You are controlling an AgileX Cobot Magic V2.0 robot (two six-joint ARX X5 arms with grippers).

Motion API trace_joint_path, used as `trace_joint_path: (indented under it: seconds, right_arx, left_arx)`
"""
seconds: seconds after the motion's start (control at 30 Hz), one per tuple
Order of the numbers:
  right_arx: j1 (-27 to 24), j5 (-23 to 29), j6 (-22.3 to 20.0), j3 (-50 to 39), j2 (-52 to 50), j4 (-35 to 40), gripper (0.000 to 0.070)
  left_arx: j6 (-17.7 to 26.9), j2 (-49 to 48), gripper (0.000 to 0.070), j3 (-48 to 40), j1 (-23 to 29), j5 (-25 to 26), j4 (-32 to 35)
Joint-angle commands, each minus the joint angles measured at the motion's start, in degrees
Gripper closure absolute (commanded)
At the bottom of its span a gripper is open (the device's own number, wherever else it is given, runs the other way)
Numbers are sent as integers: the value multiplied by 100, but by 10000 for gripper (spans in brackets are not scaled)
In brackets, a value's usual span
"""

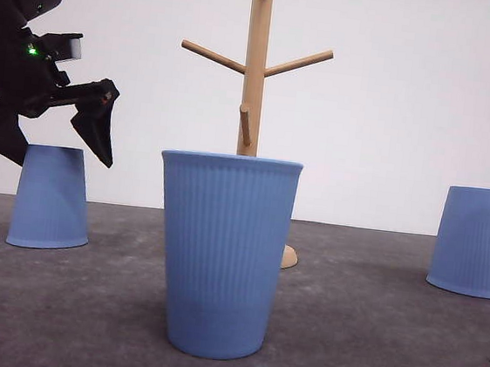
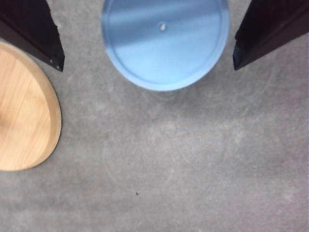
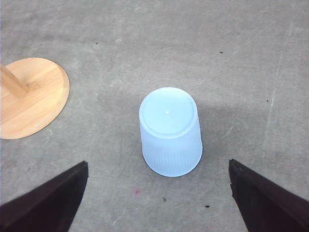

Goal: Place three cups

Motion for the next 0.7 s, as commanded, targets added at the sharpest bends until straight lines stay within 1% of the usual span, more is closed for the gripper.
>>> trace_joint_path:
  seconds: [0.0, 0.1, 0.17, 0.23, 0.3, 0.33, 0.4, 0.5, 0.6, 0.67]
  right_arx:
    - [2, 0, -61, 87, 24, 79, 105]
    - [2, -2, -61, 87, 24, 81, 105]
    - [2, -2, -59, 87, 24, 80, 105]
    - [2, -1, -60, 87, 24, 79, 105]
    - [2, -2, -61, 87, 24, 79, 105]
    - [2, -1, -61, 87, 24, 79, 105]
    - [2, 0, -61, 87, 24, 79, 105]
    - [2, 0, -61, 87, 24, 79, 105]
    - [2, 2, -61, 87, 24, 79, 105]
    - [2, 2, -61, 87, 24, 83, 106]
  left_arx:
    - [79, 102, 26, 120, -17, -19, -7]
    - [79, 107, 40, 120, -17, -182, -6]
    - [79, 107, 112, 120, -17, -280, -19]
    - [81, 107, 209, 120, -17, -304, -23]
    - [79, 107, 273, 120, -17, -304, -17]
    - [79, 107, 294, 120, -17, -304, -20]
    - [81, 107, 320, 120, -17, -304, -27]
    - [79, 107, 326, 120, -17, -300, -38]
    - [79, 107, 394, 120, -17, -291, -41]
    - [96, 105, 398, 144, -12, -271, -52]
